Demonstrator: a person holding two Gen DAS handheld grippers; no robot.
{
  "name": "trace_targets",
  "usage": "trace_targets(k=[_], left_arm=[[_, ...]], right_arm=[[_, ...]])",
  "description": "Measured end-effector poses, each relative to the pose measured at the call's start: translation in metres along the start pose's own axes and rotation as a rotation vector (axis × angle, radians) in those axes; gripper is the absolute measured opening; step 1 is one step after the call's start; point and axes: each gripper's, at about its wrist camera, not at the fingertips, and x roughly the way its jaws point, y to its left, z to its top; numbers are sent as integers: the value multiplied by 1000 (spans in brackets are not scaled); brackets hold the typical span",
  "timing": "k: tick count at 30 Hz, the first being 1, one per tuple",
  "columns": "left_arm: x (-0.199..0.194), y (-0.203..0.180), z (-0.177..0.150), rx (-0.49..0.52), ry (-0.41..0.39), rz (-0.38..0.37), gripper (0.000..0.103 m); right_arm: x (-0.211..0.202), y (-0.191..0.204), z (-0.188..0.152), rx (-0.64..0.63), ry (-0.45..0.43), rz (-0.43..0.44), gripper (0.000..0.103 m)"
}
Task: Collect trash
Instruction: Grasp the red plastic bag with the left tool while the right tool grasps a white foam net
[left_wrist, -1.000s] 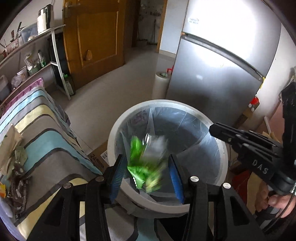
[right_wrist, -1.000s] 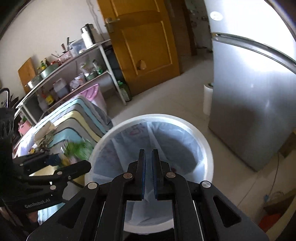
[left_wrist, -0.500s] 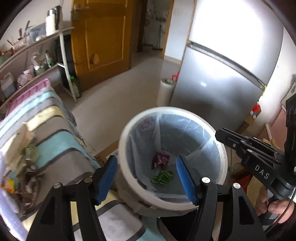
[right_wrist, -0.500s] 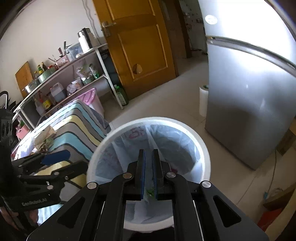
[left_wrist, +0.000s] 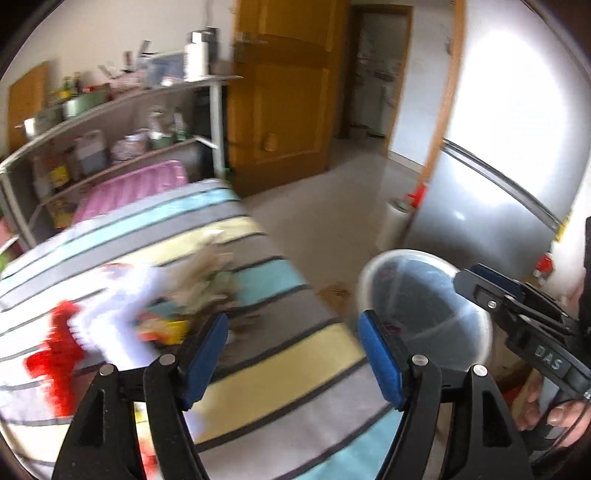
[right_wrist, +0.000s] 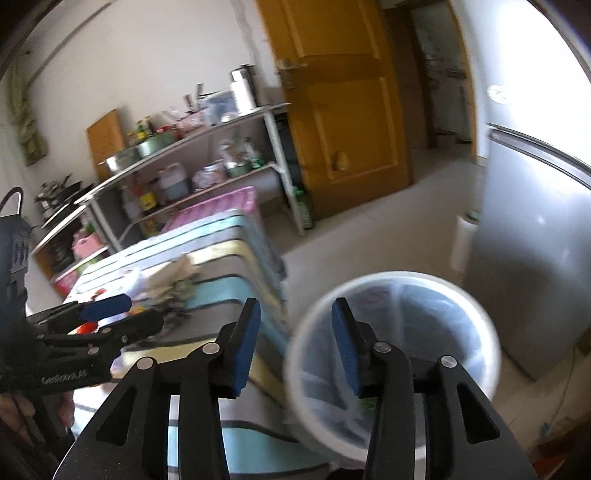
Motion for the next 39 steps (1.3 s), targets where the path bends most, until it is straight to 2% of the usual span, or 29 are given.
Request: trace_targets(k=[3, 8, 12, 14, 19, 23, 26, 29, 31, 32, 33, 35, 36, 38, 39], left_arm=[[-14, 33, -6, -44, -11, 39, 76], [-38, 101, -17, -125, -40, 147, 79], [-46, 151, -27, -189, -45, 237, 82], [-46, 173, -32, -219, -44, 257, 83], [-34, 205, -43, -282, -10, 226, 83], [-15, 223, -46, -285, 41, 167, 84], [-5, 226, -49, -281, 61, 146, 84], [2, 227, -54, -306, 84, 90, 84], [5, 227, -57, -291, 91, 110, 83], [7, 226, -59, -290, 92, 113, 81], [7, 226, -59, -295, 91, 105, 80], [7, 225, -60, -302, 85, 87, 71], [8, 225, -60, -309, 84, 78, 69], [12, 223, -61, -317, 96, 74, 58], [14, 222, -61, -313, 104, 78, 56]], right_arm=[[10, 26, -1, -37, 22, 55, 44], [31, 70, -6, -84, 66, 168, 44], [47, 105, -9, -123, 94, 237, 44], [56, 121, -12, -149, 110, 264, 44], [80, 162, -23, -226, 182, 298, 44], [99, 185, -30, -282, 221, 289, 44], [110, 196, -34, -306, 245, 273, 44], [117, 199, -39, -307, 273, 278, 44], [121, 200, -41, -312, 285, 262, 44], [122, 200, -43, -313, 290, 259, 43], [122, 200, -45, -312, 295, 266, 38], [121, 199, -45, -307, 294, 271, 29], [120, 199, -45, -302, 292, 279, 28], [116, 197, -46, -299, 285, 296, 26], [115, 196, -46, -299, 281, 297, 26]])
